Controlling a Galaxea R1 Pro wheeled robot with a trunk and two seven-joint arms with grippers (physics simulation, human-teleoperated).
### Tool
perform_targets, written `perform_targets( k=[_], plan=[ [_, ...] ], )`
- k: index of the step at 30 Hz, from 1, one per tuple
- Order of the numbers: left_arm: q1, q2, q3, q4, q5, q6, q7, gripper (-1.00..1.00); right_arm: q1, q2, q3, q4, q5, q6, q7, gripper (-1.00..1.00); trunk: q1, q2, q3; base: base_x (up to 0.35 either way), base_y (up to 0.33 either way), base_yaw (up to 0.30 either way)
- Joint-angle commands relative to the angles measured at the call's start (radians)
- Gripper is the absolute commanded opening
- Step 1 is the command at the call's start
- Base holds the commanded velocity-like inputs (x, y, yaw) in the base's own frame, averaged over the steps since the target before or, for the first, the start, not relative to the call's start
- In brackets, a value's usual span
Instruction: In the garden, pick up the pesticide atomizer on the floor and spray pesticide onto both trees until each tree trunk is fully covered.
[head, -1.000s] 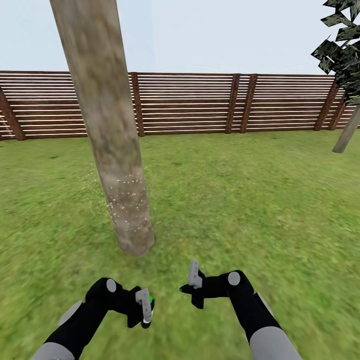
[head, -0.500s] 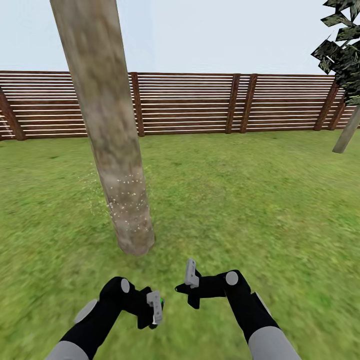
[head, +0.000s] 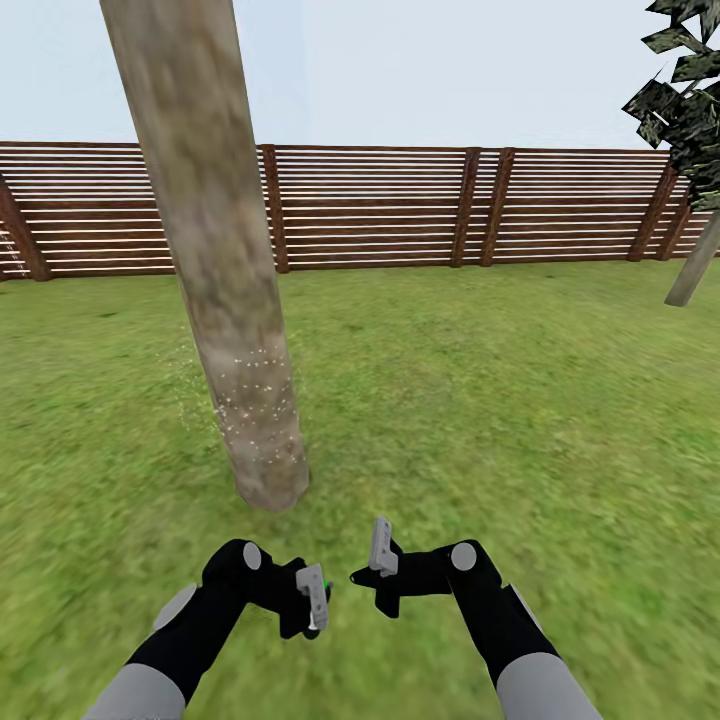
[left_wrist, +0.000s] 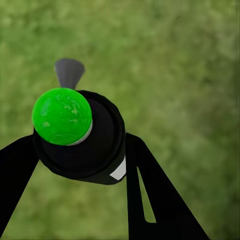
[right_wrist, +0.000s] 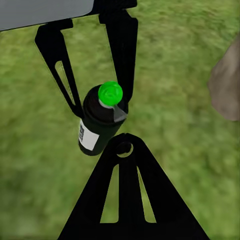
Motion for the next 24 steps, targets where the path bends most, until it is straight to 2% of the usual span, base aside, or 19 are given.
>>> perform_targets(
  k=[1,9,12,14,24],
  plan=[
    [0.0,0.0,0.0,0.0,0.001,0.0,-0.002,-1.0,0.0,0.0,0.0,0.0,0.0,0.0,0.0,-1.0,0.0,0.0,0.0,0.0,0.0,0.0],
    [0.0,-0.025,0.001,0.009,0.003,0.0,-0.004,-1.0,0.0,0.0,0.0,0.0,0.0,0.0,0.0,-1.0,0.0,0.0,0.0,0.0,0.0,0.0],
    [0.0,-0.03,0.0,0.01,0.047,0.0,0.001,-1.0,0.0,0.0,0.0,0.0,0.0,0.0,0.0,-1.0,0.0,0.0,0.0,0.0,0.0,0.0],
    [0.0,-0.031,-0.001,0.012,0.06,0.0,0.003,-1.0,0.0,0.0,0.0,0.0,0.0,0.0,0.0,-1.0,0.0,0.0,0.0,0.0,0.0,0.0],
    [0.0,-0.032,0.0,0.012,0.069,-0.001,-0.001,-1.0,0.0,0.0,0.0,0.0,0.0,0.0,0.0,-1.0,0.0,0.0,0.0,0.0,0.0,0.0]
  ],
)
